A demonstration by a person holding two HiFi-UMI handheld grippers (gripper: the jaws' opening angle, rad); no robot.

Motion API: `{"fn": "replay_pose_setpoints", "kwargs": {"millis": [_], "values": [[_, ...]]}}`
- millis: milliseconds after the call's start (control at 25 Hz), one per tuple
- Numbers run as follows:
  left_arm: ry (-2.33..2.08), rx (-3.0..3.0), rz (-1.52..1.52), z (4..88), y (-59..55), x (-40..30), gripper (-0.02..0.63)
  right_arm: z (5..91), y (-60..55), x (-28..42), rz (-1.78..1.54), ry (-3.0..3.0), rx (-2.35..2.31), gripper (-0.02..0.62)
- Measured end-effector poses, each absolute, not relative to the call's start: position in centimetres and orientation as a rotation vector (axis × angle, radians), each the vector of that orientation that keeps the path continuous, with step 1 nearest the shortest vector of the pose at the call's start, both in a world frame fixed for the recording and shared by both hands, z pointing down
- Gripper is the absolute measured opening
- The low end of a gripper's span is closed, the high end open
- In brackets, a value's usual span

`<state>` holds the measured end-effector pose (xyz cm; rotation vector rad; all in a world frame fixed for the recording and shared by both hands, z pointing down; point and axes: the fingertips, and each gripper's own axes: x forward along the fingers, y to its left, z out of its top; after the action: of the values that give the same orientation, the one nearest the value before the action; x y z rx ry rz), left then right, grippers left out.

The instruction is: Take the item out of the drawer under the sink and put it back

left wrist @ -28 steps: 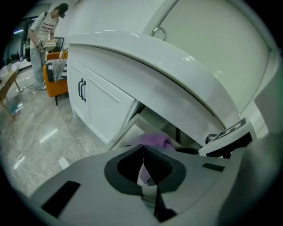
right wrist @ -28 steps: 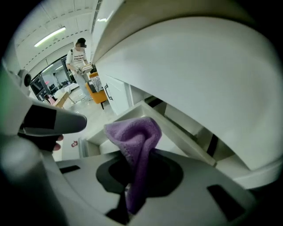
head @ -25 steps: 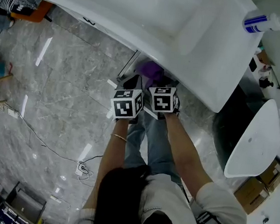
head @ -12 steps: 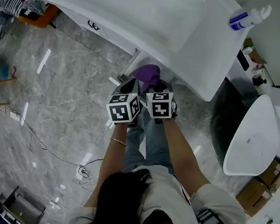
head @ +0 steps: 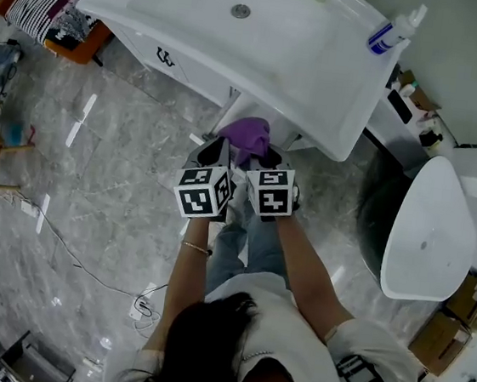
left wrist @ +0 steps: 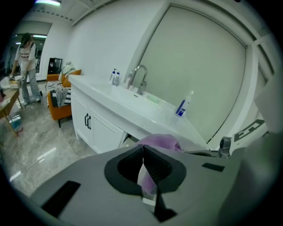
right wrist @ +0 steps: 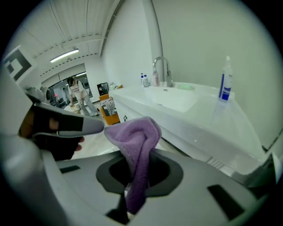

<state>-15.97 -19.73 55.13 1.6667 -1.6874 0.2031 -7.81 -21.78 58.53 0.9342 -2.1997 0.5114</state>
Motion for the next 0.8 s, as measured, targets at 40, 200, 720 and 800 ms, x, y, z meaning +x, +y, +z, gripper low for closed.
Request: {"fn": "replay_pose_setpoints", "kwargs": {"millis": [40, 200, 720, 800], "values": [[-1.693, 1.682, 0.205, 54.5, -19.4, -15.9, 0.005, 57.8, -21.5, -7.8, 0.501, -2.213, 0.938, 0.055], [-1.712, 1.741, 0.2, 52.0, -18.4, -15.4, 0.005, 54.6, -20.7, -7.6, 0.45, -2.268, 0.965, 0.055], [-1.797, 1.961, 0.086, 41.9, -17.9, -14.7, 0.005, 43.1, -20.9, -6.7, 0.277, -2.452, 1.176, 0.055], [-1.81, 1.988, 0.084, 40.8, -18.0, -14.5, 0.005, 41.4, -21.0, -6.6, 0.241, -2.481, 1.201, 0.055]]}}
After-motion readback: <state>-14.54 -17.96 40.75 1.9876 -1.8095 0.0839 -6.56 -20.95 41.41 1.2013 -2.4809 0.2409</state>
